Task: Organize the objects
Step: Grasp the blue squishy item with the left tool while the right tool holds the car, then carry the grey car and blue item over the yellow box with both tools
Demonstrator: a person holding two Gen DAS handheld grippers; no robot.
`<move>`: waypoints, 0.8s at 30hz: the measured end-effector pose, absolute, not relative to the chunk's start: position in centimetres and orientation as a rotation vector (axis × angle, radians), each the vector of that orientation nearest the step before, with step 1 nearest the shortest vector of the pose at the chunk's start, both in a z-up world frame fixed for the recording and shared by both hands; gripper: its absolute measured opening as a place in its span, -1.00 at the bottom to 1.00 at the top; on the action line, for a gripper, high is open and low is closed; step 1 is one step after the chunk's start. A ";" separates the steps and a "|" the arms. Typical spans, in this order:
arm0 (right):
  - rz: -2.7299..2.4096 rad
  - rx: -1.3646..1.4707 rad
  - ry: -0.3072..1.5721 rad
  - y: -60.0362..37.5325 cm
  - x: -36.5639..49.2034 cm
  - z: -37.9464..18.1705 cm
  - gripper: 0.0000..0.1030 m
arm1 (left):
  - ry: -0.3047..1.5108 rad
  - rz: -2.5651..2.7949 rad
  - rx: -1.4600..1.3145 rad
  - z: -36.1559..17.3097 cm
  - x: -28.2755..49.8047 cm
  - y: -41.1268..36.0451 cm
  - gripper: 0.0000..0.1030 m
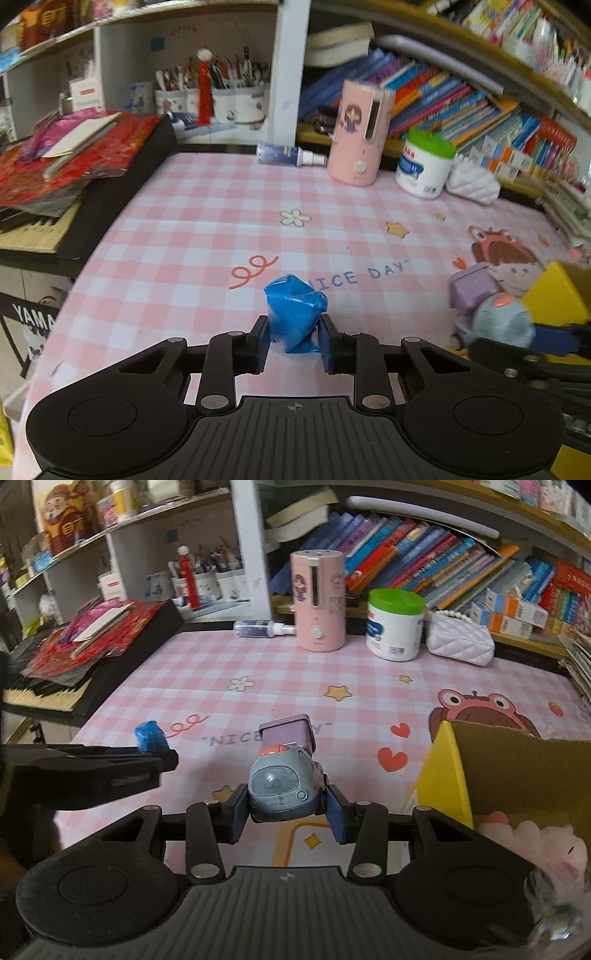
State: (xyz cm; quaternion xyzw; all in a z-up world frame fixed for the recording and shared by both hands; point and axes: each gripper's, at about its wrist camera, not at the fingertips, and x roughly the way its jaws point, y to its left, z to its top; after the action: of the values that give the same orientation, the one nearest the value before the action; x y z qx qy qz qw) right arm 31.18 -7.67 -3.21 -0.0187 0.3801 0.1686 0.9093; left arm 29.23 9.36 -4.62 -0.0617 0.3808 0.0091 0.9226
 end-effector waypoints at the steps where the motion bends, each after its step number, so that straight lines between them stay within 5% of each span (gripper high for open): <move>1: 0.354 -0.046 0.782 -7.5 30.9 -3.0 -0.20 | 0.772 0.019 -0.134 -3.9 28.3 9.7 -0.51; 24: 0.450 -0.119 0.807 -1.6 17.5 -2.2 -0.20 | 0.738 0.050 -0.231 -0.8 10.9 14.1 -0.51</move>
State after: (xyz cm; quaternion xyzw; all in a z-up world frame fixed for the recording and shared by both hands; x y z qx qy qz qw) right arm 17.53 -1.62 -2.15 -0.0575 0.3892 0.2170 0.8934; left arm 10.91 14.13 -0.75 -0.1127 0.3597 0.0242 0.9259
